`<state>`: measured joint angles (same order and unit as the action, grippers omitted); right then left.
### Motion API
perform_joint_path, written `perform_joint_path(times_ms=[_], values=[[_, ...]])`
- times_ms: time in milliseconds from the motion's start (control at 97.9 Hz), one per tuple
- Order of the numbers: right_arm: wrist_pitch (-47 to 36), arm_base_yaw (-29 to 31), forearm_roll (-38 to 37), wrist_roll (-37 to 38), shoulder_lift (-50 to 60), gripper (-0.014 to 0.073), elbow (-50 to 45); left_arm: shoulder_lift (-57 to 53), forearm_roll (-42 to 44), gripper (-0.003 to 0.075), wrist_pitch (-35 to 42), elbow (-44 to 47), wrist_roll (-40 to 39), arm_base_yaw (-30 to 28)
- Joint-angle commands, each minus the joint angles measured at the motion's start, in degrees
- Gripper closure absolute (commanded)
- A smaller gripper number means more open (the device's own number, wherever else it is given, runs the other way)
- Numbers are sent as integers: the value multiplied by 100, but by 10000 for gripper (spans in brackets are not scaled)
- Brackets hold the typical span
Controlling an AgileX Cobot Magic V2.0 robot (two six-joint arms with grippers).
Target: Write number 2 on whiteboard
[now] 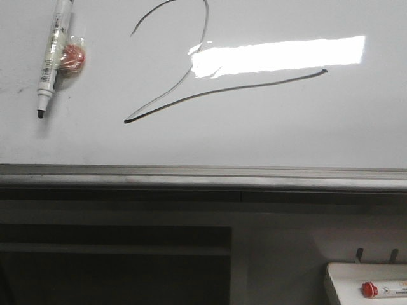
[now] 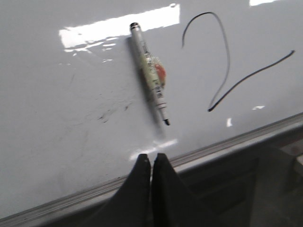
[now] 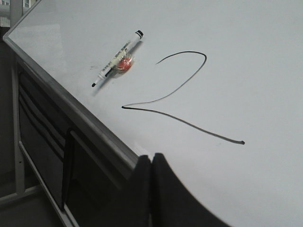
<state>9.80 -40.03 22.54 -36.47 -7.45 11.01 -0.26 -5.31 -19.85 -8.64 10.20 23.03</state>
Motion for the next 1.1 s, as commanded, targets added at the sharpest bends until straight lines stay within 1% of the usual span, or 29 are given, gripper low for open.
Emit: perform_joint_path(times_ms=[0, 51, 112, 194, 255, 347, 368, 1092], values=[[-468, 37, 53, 27, -53, 654, 150, -148, 37, 741, 1265, 376, 0, -250], [-468, 37, 53, 27, -53, 654, 150, -148, -124, 741, 1706, 679, 0, -434], [-468, 37, 53, 27, -53, 654, 150, -148, -353, 741, 1887, 936, -52, -661], [-468, 37, 53, 27, -53, 654, 150, -148, -393, 741, 1240, 906, -78, -911], [-468, 37, 53, 27, -53, 654, 150, -148, -383, 741, 1036, 928, -78, -1065], [-468, 37, 53, 27, -53, 654, 150, -148, -360, 741, 442, 928, -78, -1227], [-468, 37, 53, 27, -53, 654, 150, -148, -360, 741, 450, 928, -78, -1255], [-468, 37, 53, 27, -53, 654, 150, -148, -360, 741, 450, 928, -78, -1323]])
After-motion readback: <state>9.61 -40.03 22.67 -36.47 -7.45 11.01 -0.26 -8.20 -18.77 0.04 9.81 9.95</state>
